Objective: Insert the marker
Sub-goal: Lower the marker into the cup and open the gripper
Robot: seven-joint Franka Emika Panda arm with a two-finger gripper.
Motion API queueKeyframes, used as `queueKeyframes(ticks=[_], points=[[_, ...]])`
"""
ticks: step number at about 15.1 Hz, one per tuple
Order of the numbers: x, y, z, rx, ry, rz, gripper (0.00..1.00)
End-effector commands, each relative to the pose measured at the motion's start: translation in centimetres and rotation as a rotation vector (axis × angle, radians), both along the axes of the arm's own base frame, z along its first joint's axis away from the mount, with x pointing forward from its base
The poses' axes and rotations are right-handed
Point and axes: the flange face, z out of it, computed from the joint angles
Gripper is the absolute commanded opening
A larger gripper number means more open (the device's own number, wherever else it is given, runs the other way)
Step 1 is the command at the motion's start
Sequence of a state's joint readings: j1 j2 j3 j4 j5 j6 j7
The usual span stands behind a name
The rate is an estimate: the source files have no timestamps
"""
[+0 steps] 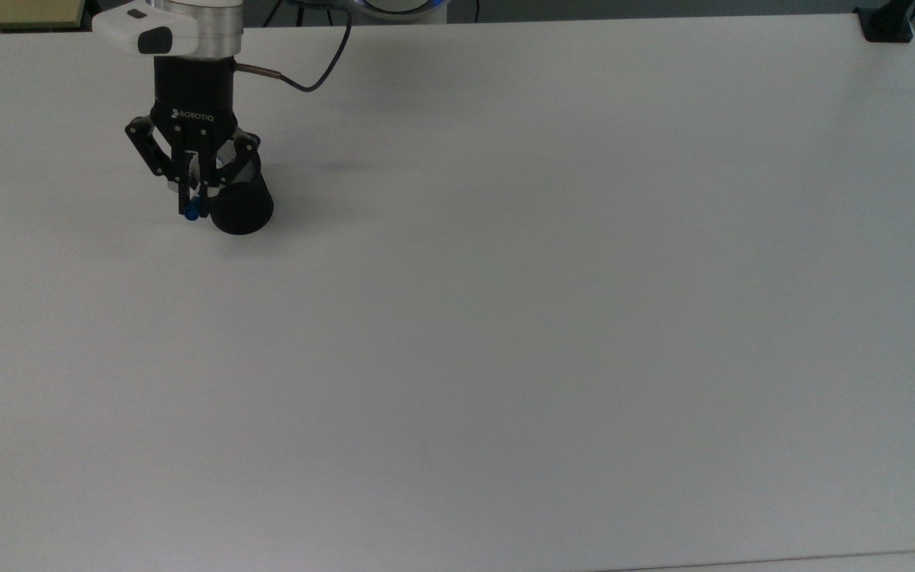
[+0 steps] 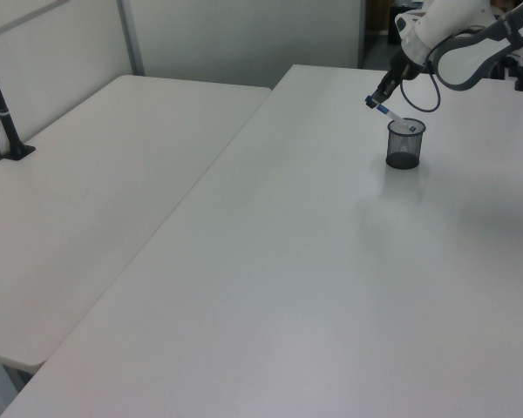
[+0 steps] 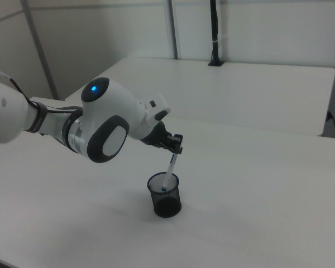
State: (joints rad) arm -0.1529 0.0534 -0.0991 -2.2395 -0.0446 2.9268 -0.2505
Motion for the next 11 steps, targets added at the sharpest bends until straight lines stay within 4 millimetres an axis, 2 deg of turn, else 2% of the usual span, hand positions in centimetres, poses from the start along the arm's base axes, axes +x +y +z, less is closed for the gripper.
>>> queueKeyframes(ticks=[1, 8, 10, 11], points=[[-0.1, 0.9, 0.2, 0.028, -0.026, -0.018, 0.28], [0.0, 1.0, 1.1, 0.041, -0.04, -0.038, 0.5], [0.0, 1.0, 1.5, 0.052, -0.05, -0.053, 0.62], [0.2, 0.9, 2.3, 0.062, -0.054, -0.067, 0.76]])
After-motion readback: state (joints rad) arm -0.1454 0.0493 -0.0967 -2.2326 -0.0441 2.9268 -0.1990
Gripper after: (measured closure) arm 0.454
